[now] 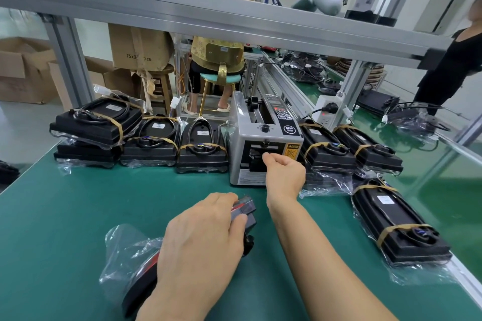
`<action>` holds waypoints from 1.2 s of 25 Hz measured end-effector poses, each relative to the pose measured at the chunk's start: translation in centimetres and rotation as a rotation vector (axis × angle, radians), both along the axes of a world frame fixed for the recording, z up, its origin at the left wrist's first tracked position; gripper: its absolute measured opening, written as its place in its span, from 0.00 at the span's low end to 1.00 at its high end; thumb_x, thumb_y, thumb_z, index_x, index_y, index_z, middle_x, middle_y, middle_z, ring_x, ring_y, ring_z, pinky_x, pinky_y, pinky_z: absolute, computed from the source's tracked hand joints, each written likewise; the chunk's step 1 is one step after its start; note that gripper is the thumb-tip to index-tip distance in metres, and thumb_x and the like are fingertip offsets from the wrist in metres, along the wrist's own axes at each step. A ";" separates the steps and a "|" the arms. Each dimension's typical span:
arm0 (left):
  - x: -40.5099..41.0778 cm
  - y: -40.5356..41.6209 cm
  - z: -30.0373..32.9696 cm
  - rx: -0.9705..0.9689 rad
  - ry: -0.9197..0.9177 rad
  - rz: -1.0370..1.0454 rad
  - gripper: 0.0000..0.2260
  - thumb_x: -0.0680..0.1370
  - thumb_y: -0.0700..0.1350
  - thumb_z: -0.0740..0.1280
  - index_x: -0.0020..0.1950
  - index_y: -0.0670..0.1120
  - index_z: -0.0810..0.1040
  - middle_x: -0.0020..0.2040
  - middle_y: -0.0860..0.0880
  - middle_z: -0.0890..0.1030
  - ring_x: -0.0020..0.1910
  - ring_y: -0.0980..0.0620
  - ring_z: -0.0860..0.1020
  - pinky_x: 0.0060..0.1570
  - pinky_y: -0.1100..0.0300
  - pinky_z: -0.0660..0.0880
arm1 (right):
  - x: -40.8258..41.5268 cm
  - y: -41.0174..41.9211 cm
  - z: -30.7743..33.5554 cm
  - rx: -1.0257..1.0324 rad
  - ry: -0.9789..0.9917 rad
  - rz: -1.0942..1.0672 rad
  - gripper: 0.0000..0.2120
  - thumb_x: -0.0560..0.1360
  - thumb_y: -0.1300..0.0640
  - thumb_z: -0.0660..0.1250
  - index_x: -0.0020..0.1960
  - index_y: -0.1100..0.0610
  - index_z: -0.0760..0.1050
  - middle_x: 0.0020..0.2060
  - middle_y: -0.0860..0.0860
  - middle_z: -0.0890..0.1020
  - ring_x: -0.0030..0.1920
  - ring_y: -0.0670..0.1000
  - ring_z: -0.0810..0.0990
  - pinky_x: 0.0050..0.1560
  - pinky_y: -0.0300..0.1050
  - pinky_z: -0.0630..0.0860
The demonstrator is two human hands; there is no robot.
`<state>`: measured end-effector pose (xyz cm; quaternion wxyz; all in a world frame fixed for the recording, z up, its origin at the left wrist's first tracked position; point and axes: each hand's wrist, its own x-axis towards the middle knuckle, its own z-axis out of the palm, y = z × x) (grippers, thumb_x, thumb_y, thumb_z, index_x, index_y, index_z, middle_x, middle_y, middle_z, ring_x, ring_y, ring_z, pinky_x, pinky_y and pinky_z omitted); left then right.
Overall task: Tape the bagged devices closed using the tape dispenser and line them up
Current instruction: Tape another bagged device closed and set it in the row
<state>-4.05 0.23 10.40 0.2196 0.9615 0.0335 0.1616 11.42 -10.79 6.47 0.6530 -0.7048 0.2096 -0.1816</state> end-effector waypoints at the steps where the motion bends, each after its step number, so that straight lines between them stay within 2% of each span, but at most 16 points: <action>1: 0.0 0.0 0.0 0.003 0.000 0.000 0.15 0.79 0.58 0.53 0.65 0.60 0.68 0.60 0.64 0.74 0.54 0.60 0.73 0.45 0.66 0.62 | 0.1 0.1 0.1 0.045 0.008 -0.002 0.07 0.73 0.55 0.72 0.36 0.50 0.79 0.33 0.43 0.81 0.38 0.43 0.77 0.41 0.41 0.70; 5: 0.0 0.1 0.0 0.003 -0.003 -0.003 0.16 0.79 0.57 0.53 0.66 0.60 0.67 0.61 0.64 0.73 0.55 0.61 0.73 0.46 0.66 0.62 | 0.5 0.4 0.5 0.220 0.068 -0.014 0.08 0.72 0.58 0.73 0.36 0.51 0.79 0.37 0.50 0.82 0.37 0.50 0.75 0.46 0.45 0.75; 8: 0.0 0.1 0.0 0.000 -0.004 -0.003 0.16 0.79 0.57 0.53 0.66 0.60 0.67 0.61 0.63 0.73 0.54 0.60 0.73 0.46 0.66 0.62 | 0.7 0.8 1.0 0.305 0.109 -0.052 0.10 0.70 0.60 0.73 0.33 0.52 0.77 0.32 0.50 0.77 0.32 0.50 0.69 0.37 0.44 0.71; 12: 0.0 0.1 0.1 -0.007 -0.003 -0.001 0.15 0.79 0.57 0.54 0.65 0.61 0.68 0.60 0.63 0.74 0.53 0.60 0.72 0.45 0.66 0.61 | 0.5 1.6 1.5 0.342 0.087 -0.032 0.10 0.72 0.62 0.70 0.33 0.55 0.74 0.30 0.50 0.75 0.32 0.50 0.71 0.37 0.43 0.70; 14: 0.0 0.2 0.1 -0.018 -0.006 -0.001 0.15 0.79 0.57 0.54 0.65 0.61 0.68 0.61 0.63 0.74 0.54 0.60 0.73 0.46 0.66 0.62 | 0.1 1.4 1.5 0.387 0.067 0.005 0.15 0.73 0.63 0.68 0.30 0.54 0.68 0.26 0.47 0.70 0.27 0.47 0.65 0.28 0.38 0.66; 16: 0.0 0.2 0.0 -0.027 -0.009 -0.002 0.16 0.79 0.57 0.54 0.66 0.61 0.68 0.61 0.63 0.74 0.55 0.60 0.73 0.47 0.66 0.62 | -0.2 0.4 1.1 0.466 0.065 0.022 0.18 0.73 0.64 0.65 0.30 0.52 0.61 0.22 0.46 0.62 0.22 0.45 0.57 0.20 0.36 0.56; 19: 0.1 0.3 0.0 -0.028 -0.016 0.001 0.15 0.79 0.58 0.54 0.65 0.61 0.67 0.60 0.63 0.74 0.54 0.60 0.73 0.46 0.66 0.61 | -1.0 -1.2 0.6 0.532 0.056 0.054 0.15 0.74 0.64 0.63 0.33 0.53 0.64 0.23 0.46 0.61 0.20 0.43 0.55 0.19 0.35 0.53; 20: 0.1 0.3 0.0 -0.027 -0.013 0.006 0.15 0.79 0.58 0.55 0.65 0.61 0.68 0.60 0.63 0.75 0.54 0.60 0.73 0.46 0.66 0.61 | -1.3 -1.4 0.6 0.483 0.044 0.087 0.13 0.75 0.63 0.64 0.34 0.54 0.68 0.23 0.45 0.63 0.20 0.43 0.57 0.20 0.34 0.56; 22: 0.2 0.3 0.0 -0.030 -0.006 0.014 0.15 0.78 0.58 0.56 0.65 0.61 0.69 0.59 0.63 0.76 0.54 0.59 0.74 0.45 0.65 0.62 | -1.8 -1.3 0.6 0.261 -0.011 0.143 0.08 0.75 0.61 0.66 0.39 0.53 0.77 0.24 0.43 0.71 0.23 0.41 0.66 0.26 0.32 0.65; 24: 0.2 0.2 0.1 -0.046 0.004 0.010 0.14 0.78 0.57 0.58 0.63 0.60 0.71 0.57 0.62 0.77 0.52 0.57 0.75 0.43 0.64 0.61 | -1.7 -1.1 0.4 -0.103 -0.064 0.132 0.08 0.75 0.59 0.67 0.38 0.50 0.79 0.29 0.44 0.75 0.31 0.44 0.72 0.34 0.37 0.70; 26: 0.1 0.2 0.1 -0.049 0.006 -0.003 0.13 0.78 0.56 0.58 0.62 0.60 0.71 0.57 0.62 0.76 0.52 0.58 0.75 0.42 0.64 0.61 | -1.2 -0.8 0.3 -0.420 -0.049 0.071 0.04 0.76 0.55 0.67 0.45 0.49 0.81 0.33 0.47 0.76 0.37 0.48 0.73 0.38 0.42 0.70; 28: 0.1 0.3 0.1 -0.050 0.001 -0.008 0.13 0.78 0.57 0.57 0.62 0.61 0.71 0.57 0.63 0.76 0.52 0.59 0.74 0.42 0.65 0.60 | -0.8 -0.7 0.0 -0.586 -0.011 0.025 0.08 0.77 0.52 0.66 0.55 0.51 0.80 0.43 0.49 0.80 0.42 0.50 0.74 0.45 0.44 0.71; 30: 0.1 0.3 0.1 -0.052 -0.003 -0.009 0.13 0.78 0.57 0.57 0.62 0.61 0.71 0.57 0.63 0.76 0.51 0.59 0.74 0.42 0.65 0.60 | -0.7 -0.6 -0.2 -0.648 -0.009 0.008 0.11 0.77 0.51 0.66 0.58 0.52 0.79 0.48 0.51 0.81 0.44 0.52 0.75 0.48 0.46 0.70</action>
